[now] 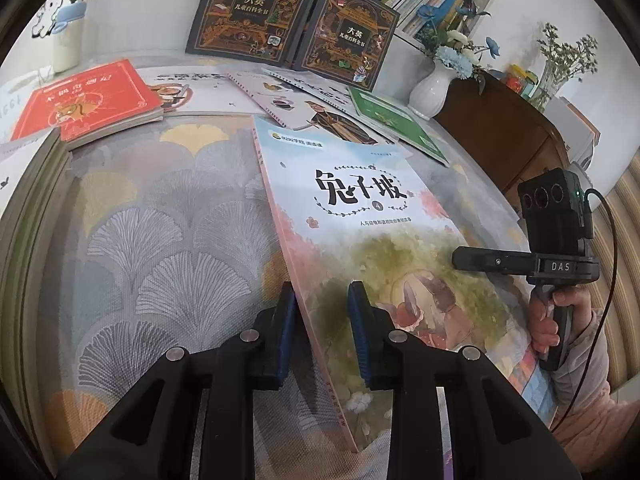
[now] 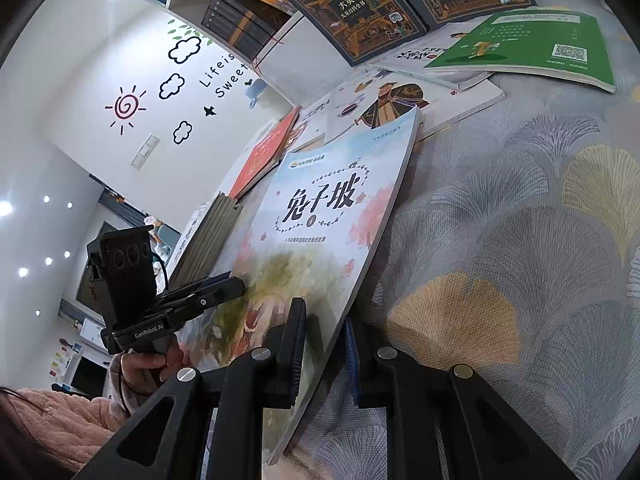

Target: Organize books

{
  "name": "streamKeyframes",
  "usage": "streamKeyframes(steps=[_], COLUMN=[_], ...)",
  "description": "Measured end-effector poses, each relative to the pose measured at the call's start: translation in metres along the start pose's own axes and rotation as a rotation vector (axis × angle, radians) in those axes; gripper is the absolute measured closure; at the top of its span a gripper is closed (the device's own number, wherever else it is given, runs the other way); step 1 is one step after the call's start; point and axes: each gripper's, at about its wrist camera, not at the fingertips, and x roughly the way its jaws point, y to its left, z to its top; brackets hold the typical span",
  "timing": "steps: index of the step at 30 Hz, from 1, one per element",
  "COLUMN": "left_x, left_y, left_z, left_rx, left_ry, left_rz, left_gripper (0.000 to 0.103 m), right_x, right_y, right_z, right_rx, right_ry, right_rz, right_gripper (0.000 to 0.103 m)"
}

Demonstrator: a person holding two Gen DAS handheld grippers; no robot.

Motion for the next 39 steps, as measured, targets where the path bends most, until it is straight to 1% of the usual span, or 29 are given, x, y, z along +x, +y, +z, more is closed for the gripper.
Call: streamKeyframes(steps=[16,19,23,24,28,32,37,39], left_x=[0.000,0.000,-0.002,-0.003,-0.018,-0.040,-0.072,-0.086], left_y=[-0.003,-0.003,-0.002,0.000,0.006,-0.006,-0.004,-0.001], left_z=[0.001,0.001,0.002,0.003,0.004,0.011,0.026,0.032], left_rx=[-0.003,-0.007,-0.037,-0.052,-0.110,-0.065,-0.081,-0.072], left_ry=[0.001,-0.003,-0.009,-0.010,-0.052,-0.095,-0.161,-0.191], left_rz=[-0.002,0.002,-0.008,-0.027,-0.116,-0.119,-0.175,-0.170], left_gripper=[0.075,0.075,0.077,0.078,0.078,0.078,0.078,0.078], right_x=[0.001,0.002,0.002,0.002,-0.006,-0.015,-0.028,-0.030], right_y=[-0.001,0.001,0.019,0.022,0.034,0.059,0.093,0.113], right_z=[-0.001,0.000,-0.005,-0.006,-0.009,-0.007,0.001,0.008], right_rx=[-0.002,-0.011,-0.038,-0.040,-0.036,-0.094,-0.161,-0.212], right_ry=[-0.001,-0.003,-0.042,-0.047,-0.072,-0.089,-0.132,-0.155], right_rz=[-0.005,-0.023,-0.113,-0.126,-0.093,-0.119,-0.135,-0.136], right_gripper=[0.088,0.088,0.084,0.084,0.084,0.084,0.084,0.084])
